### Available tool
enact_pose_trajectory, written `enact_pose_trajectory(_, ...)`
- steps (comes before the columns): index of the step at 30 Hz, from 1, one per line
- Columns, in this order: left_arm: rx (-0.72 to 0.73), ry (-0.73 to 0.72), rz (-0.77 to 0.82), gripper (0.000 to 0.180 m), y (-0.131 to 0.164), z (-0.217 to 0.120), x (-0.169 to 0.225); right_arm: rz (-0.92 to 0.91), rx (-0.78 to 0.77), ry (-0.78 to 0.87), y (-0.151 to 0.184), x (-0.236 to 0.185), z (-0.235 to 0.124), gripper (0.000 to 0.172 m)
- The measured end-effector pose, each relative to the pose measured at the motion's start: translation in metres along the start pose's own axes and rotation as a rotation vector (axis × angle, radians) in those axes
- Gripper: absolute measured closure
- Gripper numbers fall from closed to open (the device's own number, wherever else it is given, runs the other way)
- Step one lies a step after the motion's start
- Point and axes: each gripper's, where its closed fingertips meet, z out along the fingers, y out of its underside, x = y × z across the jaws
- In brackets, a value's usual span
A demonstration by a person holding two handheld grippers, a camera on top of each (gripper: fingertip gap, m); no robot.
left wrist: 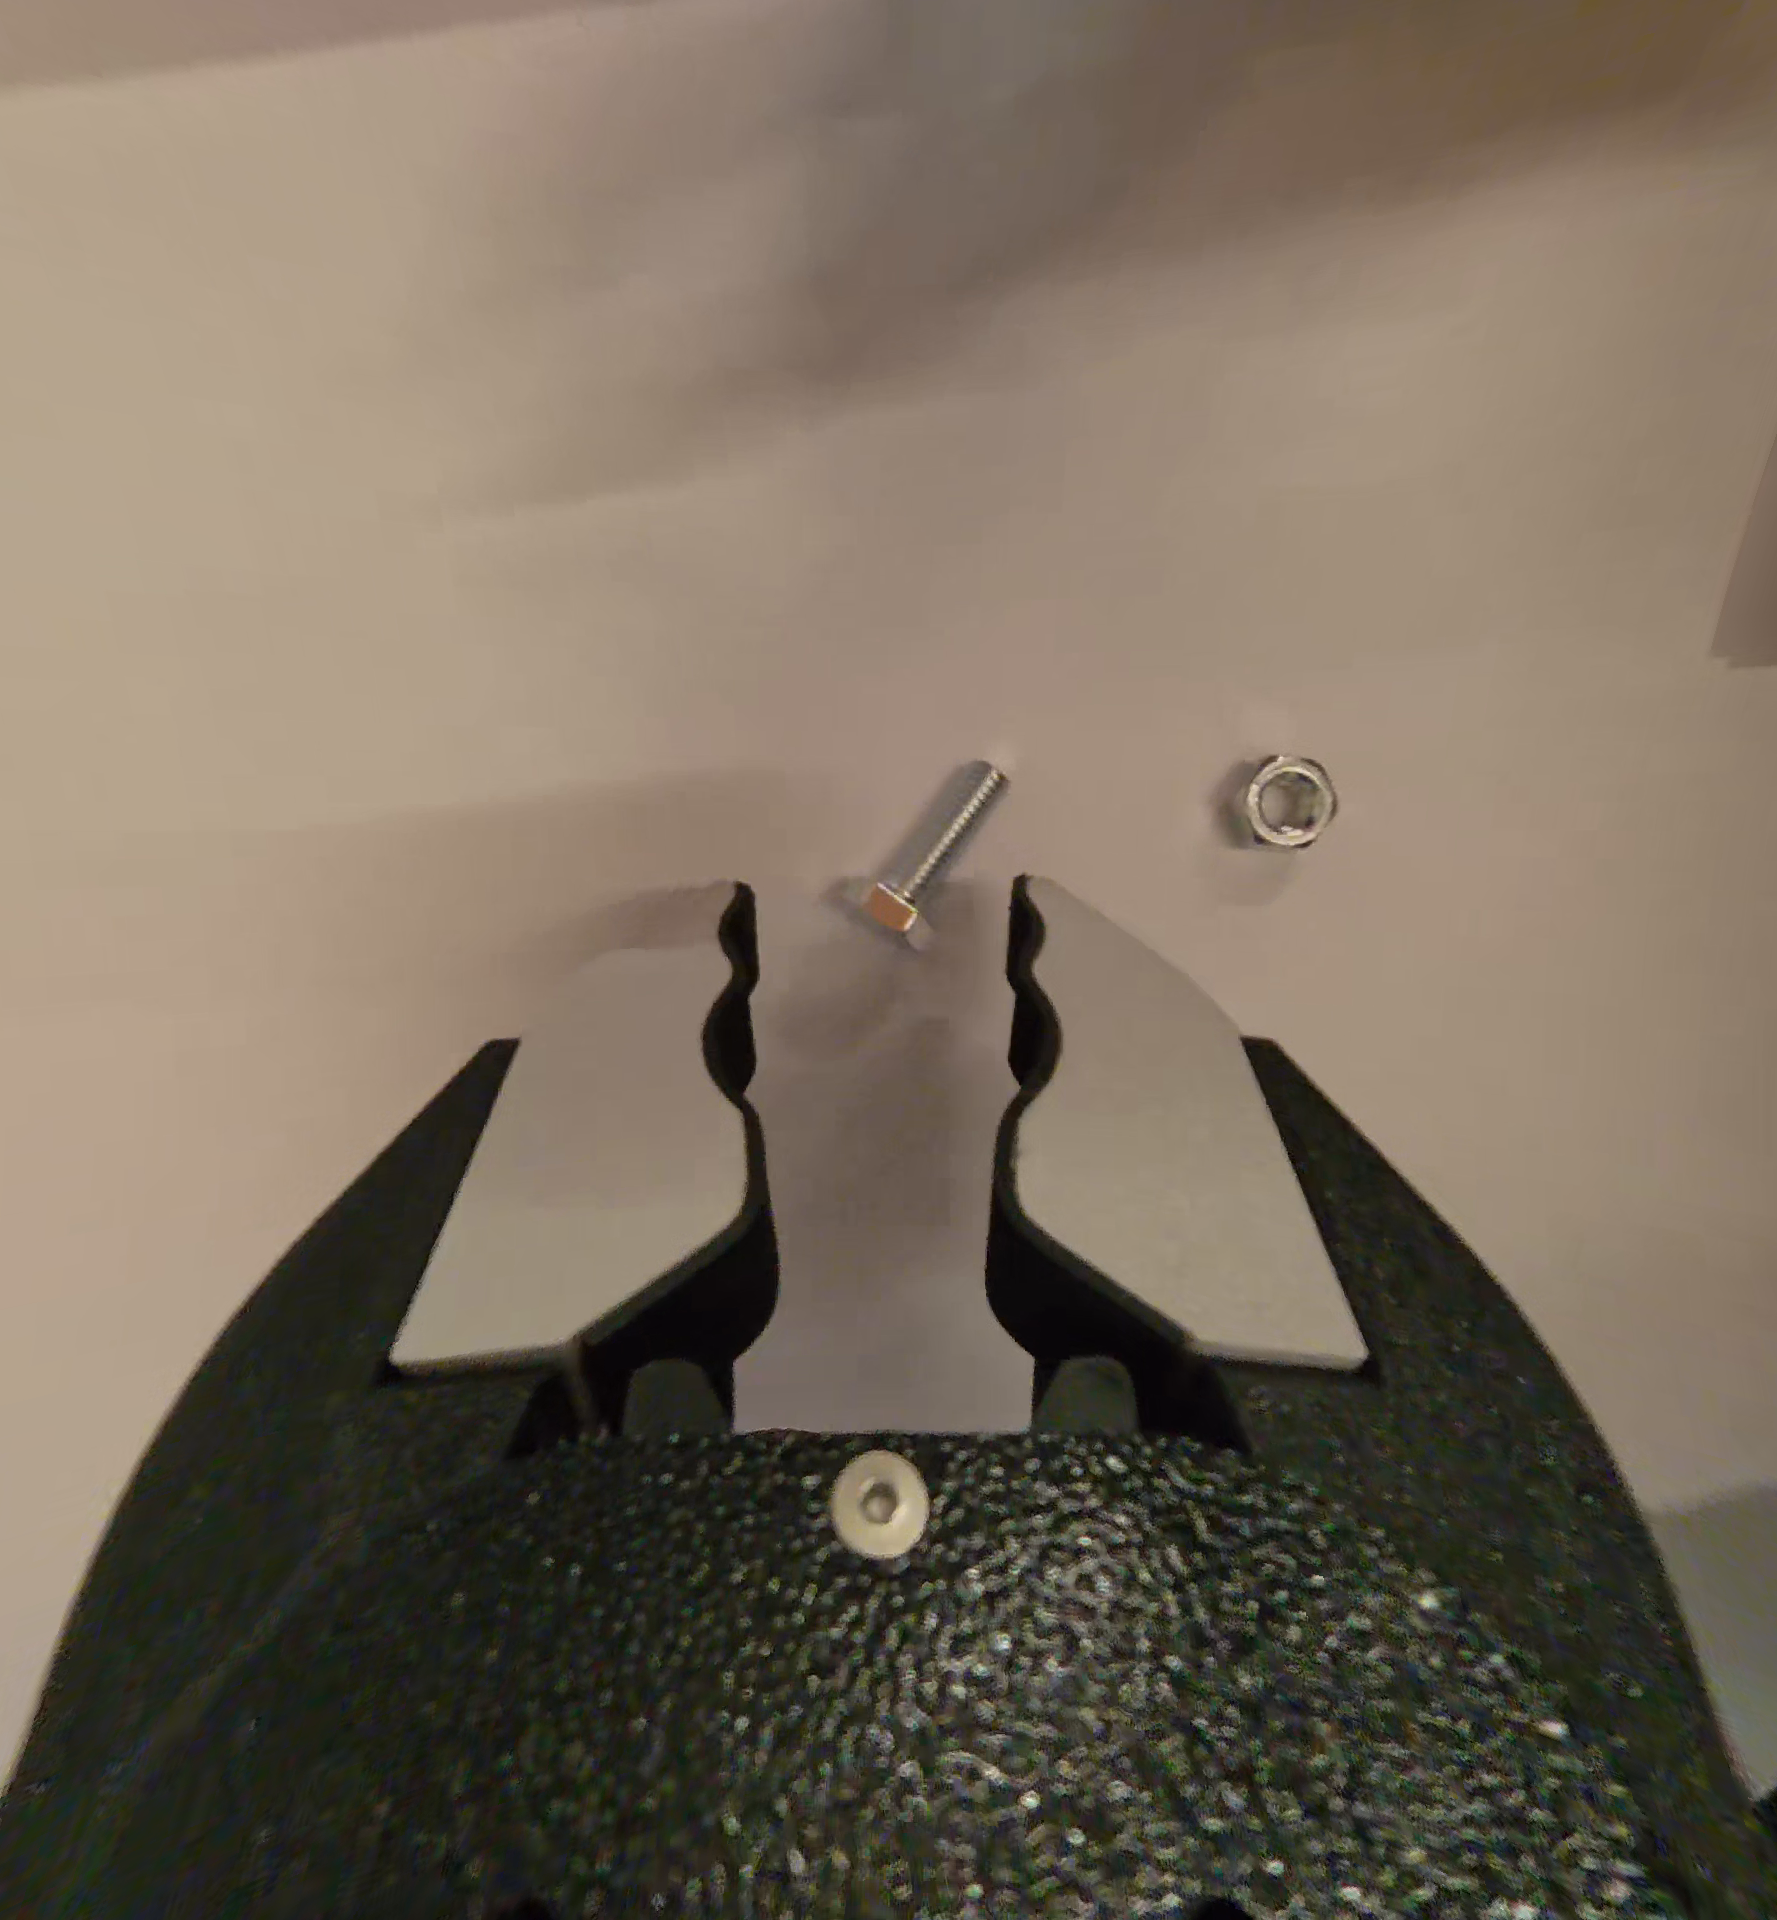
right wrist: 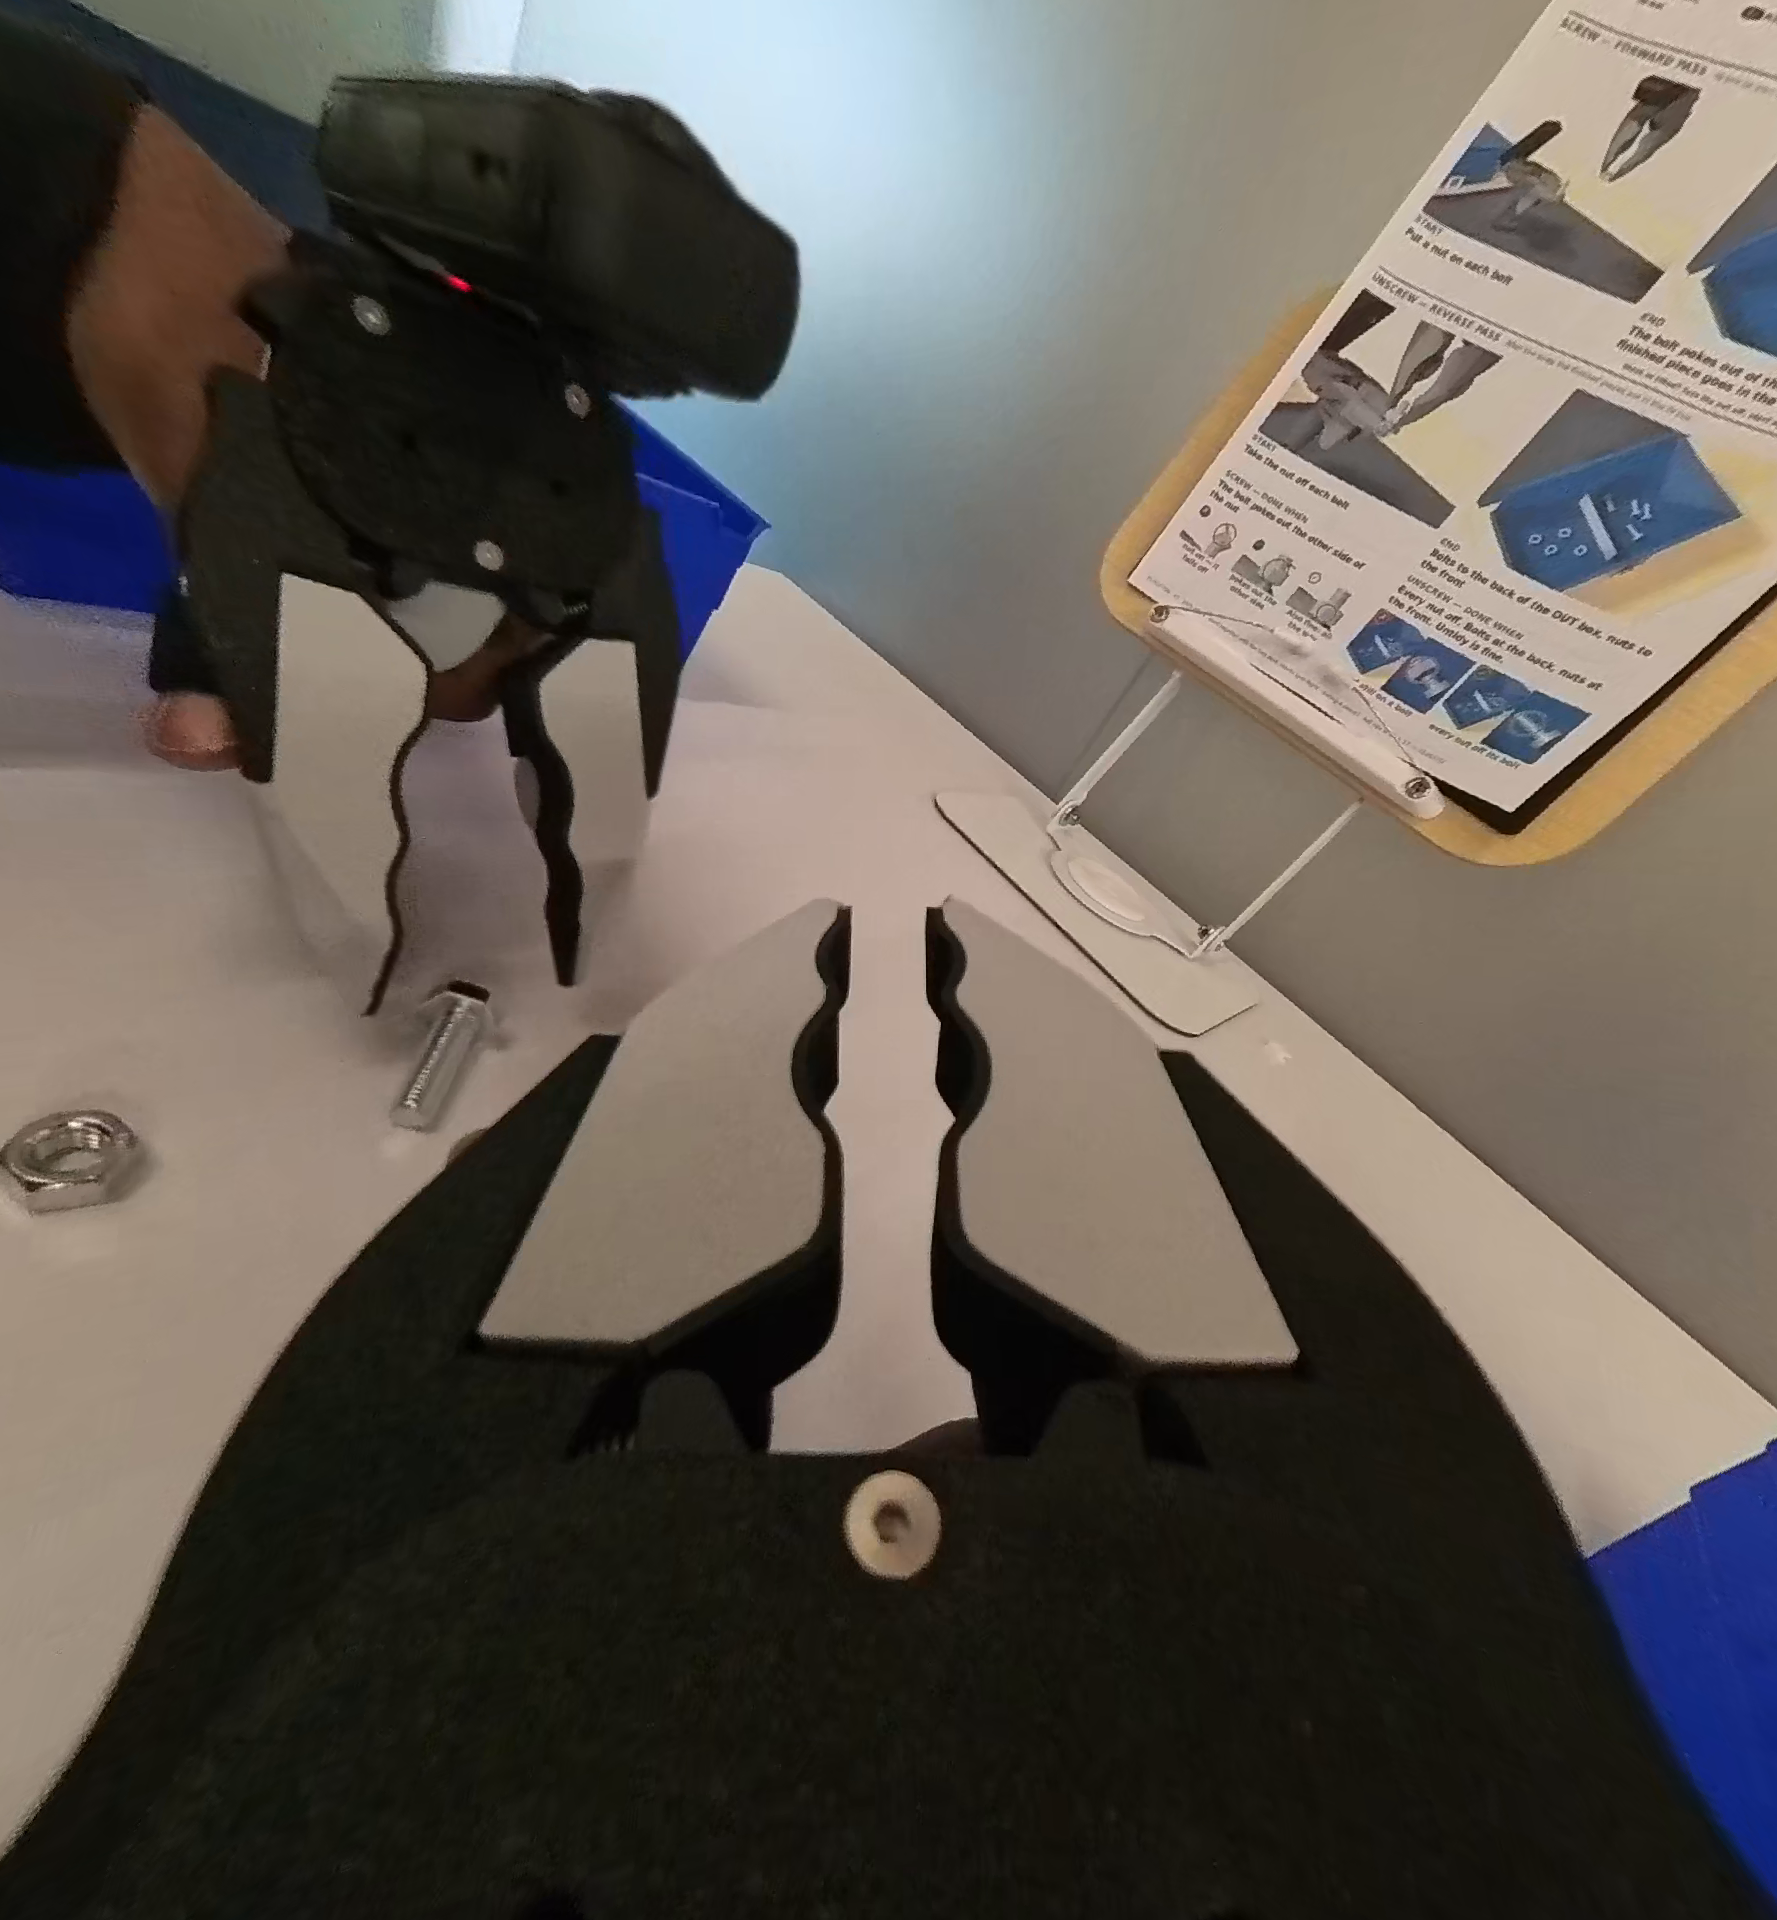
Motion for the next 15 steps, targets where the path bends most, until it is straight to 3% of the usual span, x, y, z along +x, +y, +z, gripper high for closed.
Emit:
enact_pose_trajectory(8,0.018,0.033,0.015,0.150,0.006,0.010,0.001,0.010,-0.039,-0.088,0.008,-0.013,0.004,0.158)
enact_pose_trajectory(10,0.044,0.039,0.008,0.160,0.004,0.014,0.001,-0.005,-0.049,-0.104,0.010,-0.017,0.005,0.158)
enact_pose_trajectory(15,0.122,0.018,-0.026,0.162,-0.002,0.018,0.000,-0.020,-0.069,-0.117,0.016,-0.019,0.007,0.158)
